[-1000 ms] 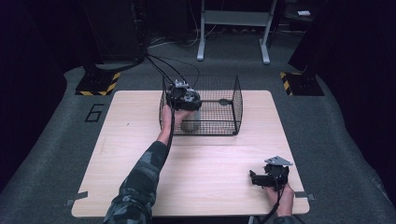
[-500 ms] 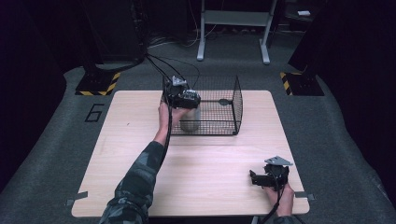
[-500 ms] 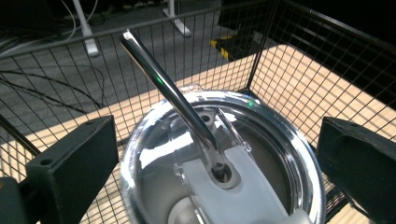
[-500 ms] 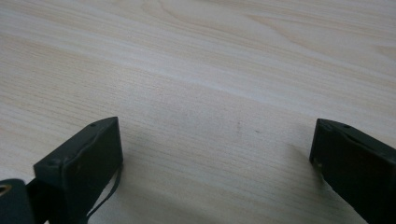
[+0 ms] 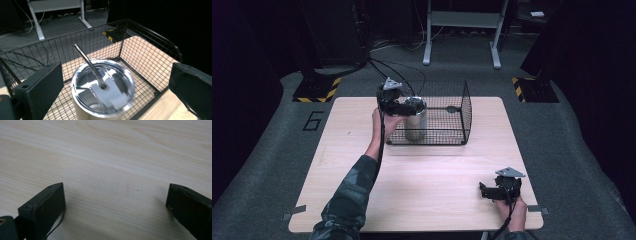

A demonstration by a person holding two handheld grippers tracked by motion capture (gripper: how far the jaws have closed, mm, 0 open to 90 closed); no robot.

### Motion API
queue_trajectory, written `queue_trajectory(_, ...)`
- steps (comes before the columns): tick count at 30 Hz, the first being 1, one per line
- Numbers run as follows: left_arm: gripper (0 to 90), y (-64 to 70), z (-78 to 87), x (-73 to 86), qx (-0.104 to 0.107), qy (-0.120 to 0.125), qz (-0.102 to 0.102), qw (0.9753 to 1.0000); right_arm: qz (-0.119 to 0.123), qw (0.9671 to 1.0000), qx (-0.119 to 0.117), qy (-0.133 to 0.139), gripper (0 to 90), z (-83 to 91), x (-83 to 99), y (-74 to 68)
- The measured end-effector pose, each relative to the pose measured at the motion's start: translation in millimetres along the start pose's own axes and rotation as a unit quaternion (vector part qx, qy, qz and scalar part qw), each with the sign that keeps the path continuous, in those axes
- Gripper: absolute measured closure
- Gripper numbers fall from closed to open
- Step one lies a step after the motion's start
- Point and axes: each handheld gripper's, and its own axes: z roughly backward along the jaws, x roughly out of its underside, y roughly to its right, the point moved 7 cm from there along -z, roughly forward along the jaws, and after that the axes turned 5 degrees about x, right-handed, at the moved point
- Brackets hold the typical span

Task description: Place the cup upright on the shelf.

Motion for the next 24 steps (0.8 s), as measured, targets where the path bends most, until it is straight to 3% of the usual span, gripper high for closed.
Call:
queue_trajectory(8, 0.0, 21.0, 33.0, 16.7, 0.008, -0.006, -0.031, 0.9995, 0.001, 1.0000, 0.000, 0.000, 2.0, 0.0, 0.1, -0.1)
queue_trajectory(12, 0.0, 26.8, 48.4, 36.3, 0.009, -0.004, -0.030, 0.9995, 0.000, 1.0000, 0.000, 0.000, 2.0, 0.0, 0.0, -0.1)
queue_trajectory(17, 0.0, 33.3, 64.4, 83.5, 0.008, -0.024, -0.029, 0.9993, 0.001, 1.0000, 0.000, 0.000, 2.0, 0.0, 0.1, -0.1)
queue_trajectory(23, 0.0, 34.8, 74.6, 146.1, -0.004, -0.062, -0.013, 0.9980, 0.001, 1.0000, 0.000, 0.000, 1.9, 0.1, 0.1, -0.1)
queue_trajectory(24, 0.0, 35.0, 75.7, 157.0, -0.007, -0.063, -0.002, 0.9980, 0.002, 1.0000, 0.001, 0.000, 1.9, 0.1, 0.1, -0.1)
